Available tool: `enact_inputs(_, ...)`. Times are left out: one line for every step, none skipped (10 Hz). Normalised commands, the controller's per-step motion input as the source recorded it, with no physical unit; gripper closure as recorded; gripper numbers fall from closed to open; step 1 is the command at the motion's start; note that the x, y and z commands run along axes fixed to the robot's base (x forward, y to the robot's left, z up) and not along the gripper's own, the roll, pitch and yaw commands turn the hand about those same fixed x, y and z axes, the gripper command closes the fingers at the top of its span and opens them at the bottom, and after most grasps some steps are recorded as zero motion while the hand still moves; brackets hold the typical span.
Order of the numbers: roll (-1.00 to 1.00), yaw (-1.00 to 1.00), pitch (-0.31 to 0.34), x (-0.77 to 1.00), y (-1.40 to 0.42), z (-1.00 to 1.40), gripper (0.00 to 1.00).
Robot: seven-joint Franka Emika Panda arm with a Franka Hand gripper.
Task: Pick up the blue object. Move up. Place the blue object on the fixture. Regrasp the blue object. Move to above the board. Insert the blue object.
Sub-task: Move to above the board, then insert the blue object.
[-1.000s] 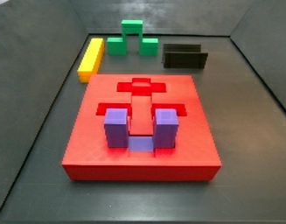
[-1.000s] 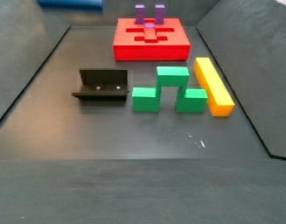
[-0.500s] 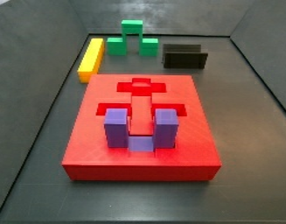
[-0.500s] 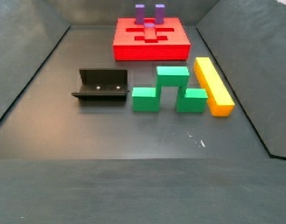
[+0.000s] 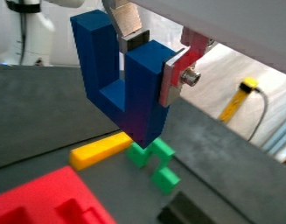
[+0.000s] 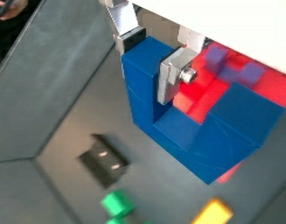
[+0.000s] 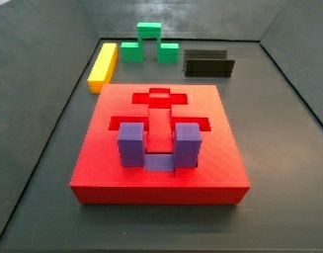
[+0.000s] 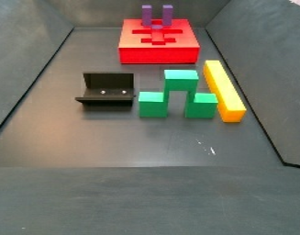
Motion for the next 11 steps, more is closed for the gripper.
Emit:
enact_inputs(-1.0,-0.04,0.067,-0.12,-0.07,0.02,1.0)
enact_inputs(-1.0,-0.04,0.059,-0.11,-0.06,0.03,1.0)
enact_inputs(-1.0,-0.04,0.047,-0.11,-0.01,0.0,1.0)
enact_inputs(-1.0,-0.03,0.036,-0.09,0.02,0.0,1.0)
enact_inputs(-1.0,-0.02,0.021,-0.07,0.04,0.0,1.0)
enact_inputs(-0.82,-0.02,0.003,-0.06,0.03,-0.01,1.0)
enact_inputs(-0.52,-0.01,-0.008,-0.05,0.03,0.0,1.0)
enact_inputs(-0.39,-0.01,-0.015,-0.04,0.02,0.0,1.0)
enact_inputs(-0.2,-0.01,-0.02,-0.03,0.02,0.0,1.0)
enact_inputs(0.0,0.0,0.0,0.0,0.0,-0.03,1.0)
enact_inputs(-0.01,-0.04,0.0,0.15,0.0,-0.24,1.0)
